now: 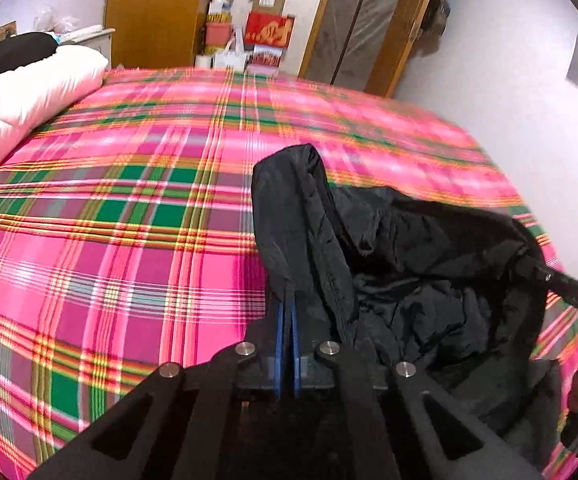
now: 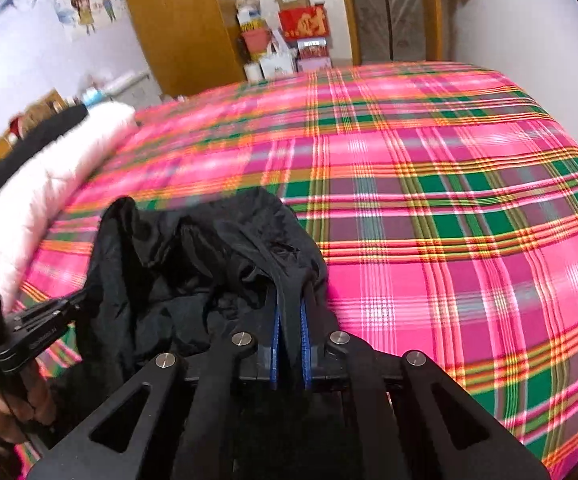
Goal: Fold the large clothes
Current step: 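Grasp the hem with both tools and fold it up toward the hood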
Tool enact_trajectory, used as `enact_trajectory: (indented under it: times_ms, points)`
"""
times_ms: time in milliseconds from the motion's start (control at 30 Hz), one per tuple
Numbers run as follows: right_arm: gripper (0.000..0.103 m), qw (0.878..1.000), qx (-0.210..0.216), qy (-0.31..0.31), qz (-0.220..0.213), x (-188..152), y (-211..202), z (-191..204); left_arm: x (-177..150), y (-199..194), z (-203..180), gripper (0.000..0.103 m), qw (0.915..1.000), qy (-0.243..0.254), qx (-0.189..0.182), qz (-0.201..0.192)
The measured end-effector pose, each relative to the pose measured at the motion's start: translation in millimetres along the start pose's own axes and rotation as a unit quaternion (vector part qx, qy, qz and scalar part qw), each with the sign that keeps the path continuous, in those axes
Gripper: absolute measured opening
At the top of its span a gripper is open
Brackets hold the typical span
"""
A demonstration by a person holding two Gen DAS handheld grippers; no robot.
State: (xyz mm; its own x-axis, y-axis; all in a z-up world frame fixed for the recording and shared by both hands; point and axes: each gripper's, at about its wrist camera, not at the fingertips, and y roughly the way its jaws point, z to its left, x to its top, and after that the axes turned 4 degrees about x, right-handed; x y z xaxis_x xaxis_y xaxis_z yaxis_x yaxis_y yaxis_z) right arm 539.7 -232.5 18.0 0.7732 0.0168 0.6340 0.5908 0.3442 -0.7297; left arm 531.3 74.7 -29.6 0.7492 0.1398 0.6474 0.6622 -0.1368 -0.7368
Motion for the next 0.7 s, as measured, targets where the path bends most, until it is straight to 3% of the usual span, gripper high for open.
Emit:
enact_trajectory:
  times_ms: [200, 333, 533, 700]
  points:
    - [0.007, 0.998, 0.033, 0.013, -0.045, -32.7, -89.4, 6.4, -17.2, -95.4, -1.8, 0.003, 0.9972, -0.01, -0.038, -0.064]
    - [0.007, 0.997, 0.044, 0.034, -0.052, -79.2, -134.6, 5.9, -45.6, -144.0, -4.9, 0.003, 0.9948, -0.009, -0.056, -0.084]
    - [0.007, 0.995, 0.044, 0.087, -0.01, -152.5, -141.3, -6.8, -110.5, -173.9, -8.9, 0.003, 0.9967, 0.001, -0.055, -0.06]
    - [0.007, 0.993, 0.036, 0.111, 0.028, -197.5, -129.2, -13.4, -162.7, -171.4, -2.4, 0.004, 0.9993, 0.007, -0.031, -0.019]
